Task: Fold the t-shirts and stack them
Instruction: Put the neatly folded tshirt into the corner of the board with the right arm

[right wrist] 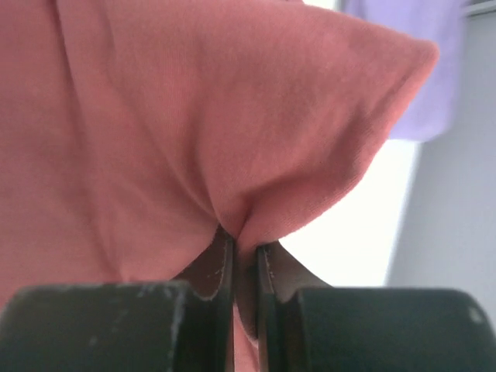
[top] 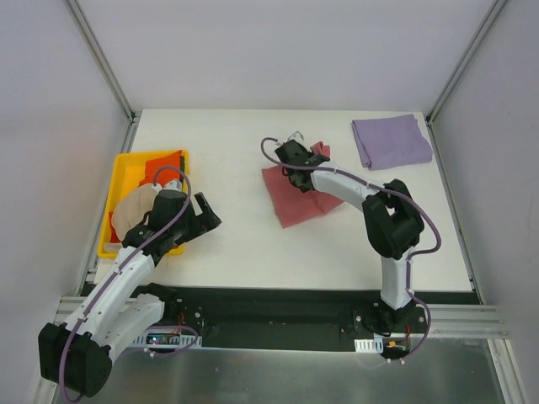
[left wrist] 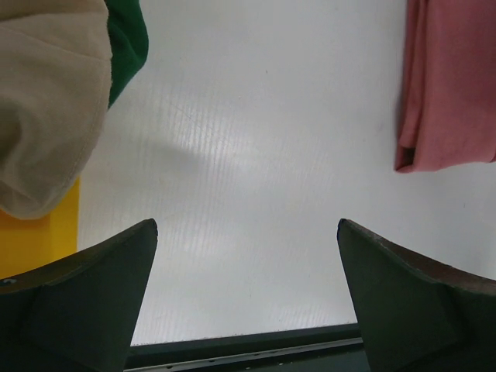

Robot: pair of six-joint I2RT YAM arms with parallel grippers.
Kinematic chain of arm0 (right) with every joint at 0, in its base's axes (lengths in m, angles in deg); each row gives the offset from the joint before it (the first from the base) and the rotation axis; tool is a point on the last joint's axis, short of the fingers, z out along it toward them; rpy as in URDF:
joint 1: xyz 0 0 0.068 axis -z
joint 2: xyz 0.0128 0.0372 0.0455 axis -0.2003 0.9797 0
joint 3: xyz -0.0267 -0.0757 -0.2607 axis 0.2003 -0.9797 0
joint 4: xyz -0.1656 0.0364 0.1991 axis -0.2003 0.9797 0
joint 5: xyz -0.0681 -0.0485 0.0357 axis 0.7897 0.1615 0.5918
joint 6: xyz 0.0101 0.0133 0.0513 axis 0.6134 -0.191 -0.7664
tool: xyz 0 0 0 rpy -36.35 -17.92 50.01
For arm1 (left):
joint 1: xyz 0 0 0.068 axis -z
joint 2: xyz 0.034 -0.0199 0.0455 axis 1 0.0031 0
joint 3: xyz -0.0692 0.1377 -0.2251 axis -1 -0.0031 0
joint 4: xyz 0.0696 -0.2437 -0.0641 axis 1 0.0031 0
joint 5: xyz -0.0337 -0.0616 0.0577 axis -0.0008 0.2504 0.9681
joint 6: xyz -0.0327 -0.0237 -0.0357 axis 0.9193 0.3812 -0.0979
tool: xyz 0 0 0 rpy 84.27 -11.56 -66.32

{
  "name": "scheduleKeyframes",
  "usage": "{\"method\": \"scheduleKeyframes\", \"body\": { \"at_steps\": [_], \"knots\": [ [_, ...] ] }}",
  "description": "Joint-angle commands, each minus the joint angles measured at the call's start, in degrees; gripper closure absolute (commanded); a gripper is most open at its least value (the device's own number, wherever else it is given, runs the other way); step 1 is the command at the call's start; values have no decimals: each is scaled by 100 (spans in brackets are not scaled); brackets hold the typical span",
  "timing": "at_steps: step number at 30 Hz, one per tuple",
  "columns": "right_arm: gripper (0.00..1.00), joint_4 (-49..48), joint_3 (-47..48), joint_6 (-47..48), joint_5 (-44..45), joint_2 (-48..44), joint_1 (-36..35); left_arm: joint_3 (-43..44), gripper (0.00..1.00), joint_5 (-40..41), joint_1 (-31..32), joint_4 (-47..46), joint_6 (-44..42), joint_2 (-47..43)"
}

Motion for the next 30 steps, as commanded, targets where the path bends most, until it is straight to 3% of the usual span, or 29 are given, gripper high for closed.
{"method": "scheduleKeyframes", "body": {
  "at_steps": [1, 3, 8, 15, 25, 30],
  "knots": [
    [100, -2103, -332, 2706, 1686, -163, 307, 344, 1, 522, -7, 332, 53, -16],
    [100, -2887, -298, 3403, 1818, -84, 526, 396, 1, 654, -7, 411, 53, -7],
    [99, -3407, 325, 4038, 1406, 153, 1097, 563, 1, 927, -7, 596, 71, 63],
    [99, -4814, 791, 5804, 1432, 584, 1520, 687, 1, 1121, -7, 675, 185, 230],
    [100, -4797, 1855, 6262, 1686, 874, 1933, 880, 1, 1235, -7, 710, 193, 336],
    [100, -4245, 2180, 5843, 1714, 778, 2021, 933, 1, 1235, 2, 710, 176, 371]
  ]
}}
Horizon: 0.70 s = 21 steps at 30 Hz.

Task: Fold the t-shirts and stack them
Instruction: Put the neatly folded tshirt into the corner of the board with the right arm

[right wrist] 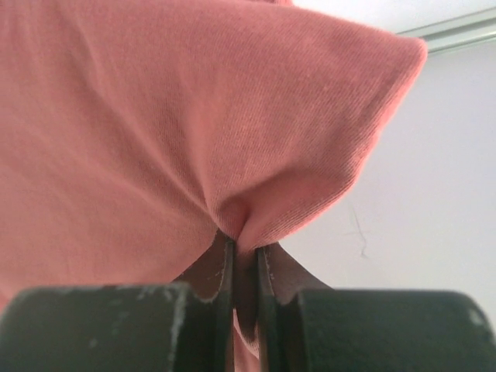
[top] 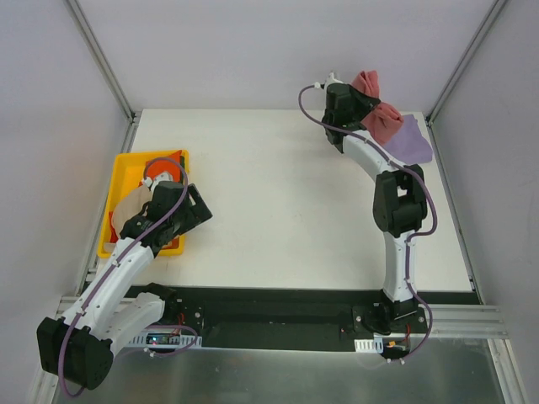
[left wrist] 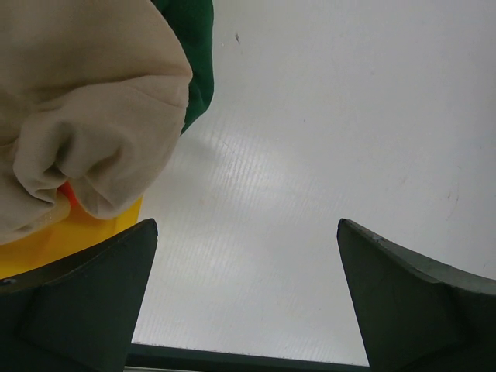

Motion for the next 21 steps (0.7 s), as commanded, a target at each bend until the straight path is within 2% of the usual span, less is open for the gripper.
{"method": "scheduleKeyframes", "body": {
  "at_steps": [1, 6, 21],
  "knots": [
    [100, 295, 517, -383, 247, -238, 100, 242, 1, 142, -7, 100, 32, 37],
    [100, 1447, 799, -1298, -201, -493, 223, 260, 1, 116, -7, 100, 32, 19],
    [100, 3452, 1862, -2459, -1036, -617, 618, 286, 1, 142, -7, 109, 40, 54]
  ]
}}
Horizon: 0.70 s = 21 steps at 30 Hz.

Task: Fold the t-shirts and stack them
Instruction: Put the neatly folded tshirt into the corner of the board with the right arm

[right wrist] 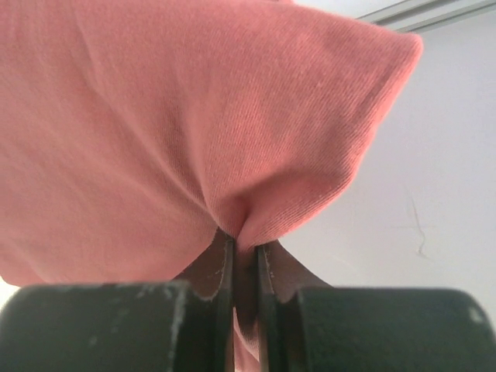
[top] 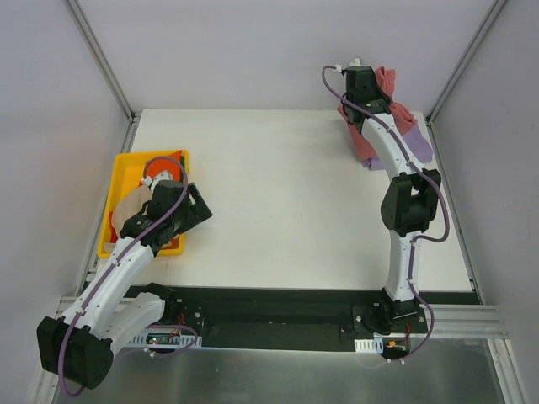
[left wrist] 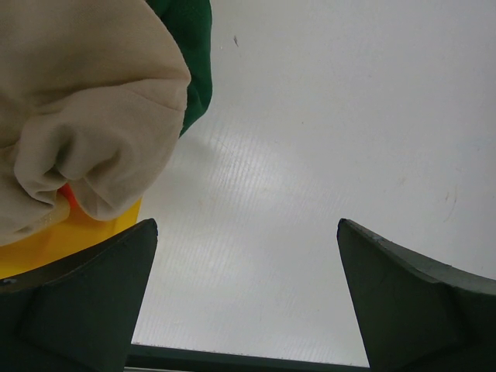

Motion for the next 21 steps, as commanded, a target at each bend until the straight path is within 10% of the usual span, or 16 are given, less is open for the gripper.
{"method": "scheduleKeyframes", "body": {
  "at_steps": [1, 21],
  "knots": [
    [100, 556, 509, -433, -171, -503, 129, 223, 1, 114, -7, 98, 40, 26],
    [100, 1621, 1555, -1110, -1525, 392, 1025, 556, 1, 281, -7, 107, 32, 825]
  ]
}}
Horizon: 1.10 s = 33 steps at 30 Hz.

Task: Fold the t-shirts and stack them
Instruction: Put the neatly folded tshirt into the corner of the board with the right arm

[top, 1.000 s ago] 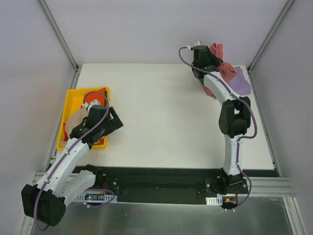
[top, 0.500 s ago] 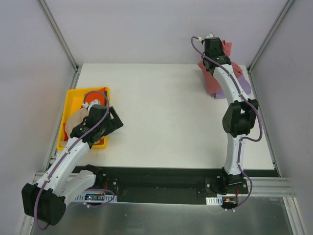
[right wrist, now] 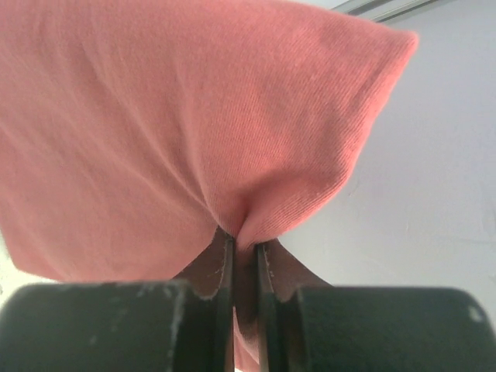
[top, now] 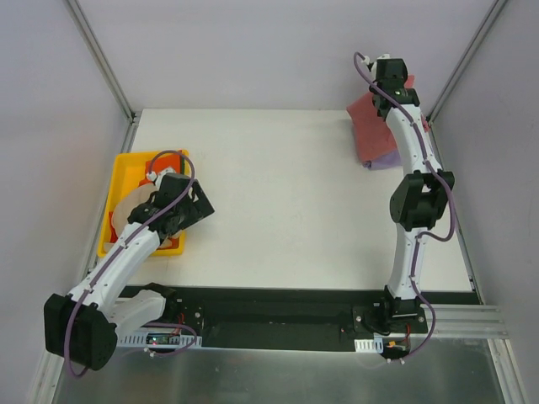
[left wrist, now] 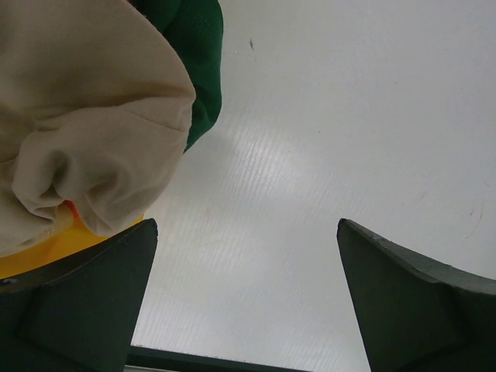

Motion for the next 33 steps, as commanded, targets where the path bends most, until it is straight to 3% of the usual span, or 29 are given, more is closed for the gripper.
{"method": "scheduleKeyframes", "body": {
  "at_steps": [1, 10, 21, 22, 25, 26, 33],
  "knots": [
    [100, -128, 696, -29, -52, 369, 228, 307, 1, 143, -7, 68, 40, 226],
    [100, -259, 741, -257, -772, 888, 570, 510, 1, 196, -7, 68, 23, 587],
    [99, -954, 969, -98, -430, 1582, 694, 817, 1, 257, -7, 68, -65, 930],
    [87, -1033, 978, -159, -378, 1600, 833, 852, 1, 266, -7, 76, -82, 947],
    [18, -1287, 1004, -265, -184, 1635, 940, 914, 1, 214, -7, 76, -91, 965],
    [1, -1314, 1039, -292, -123, 1618, 957, 923, 1, 196, -7, 68, -91, 956],
    [0, -1192, 566, -861, 106, 662, 984, 905, 1, -85, -7, 76, -170, 632]
  ]
}}
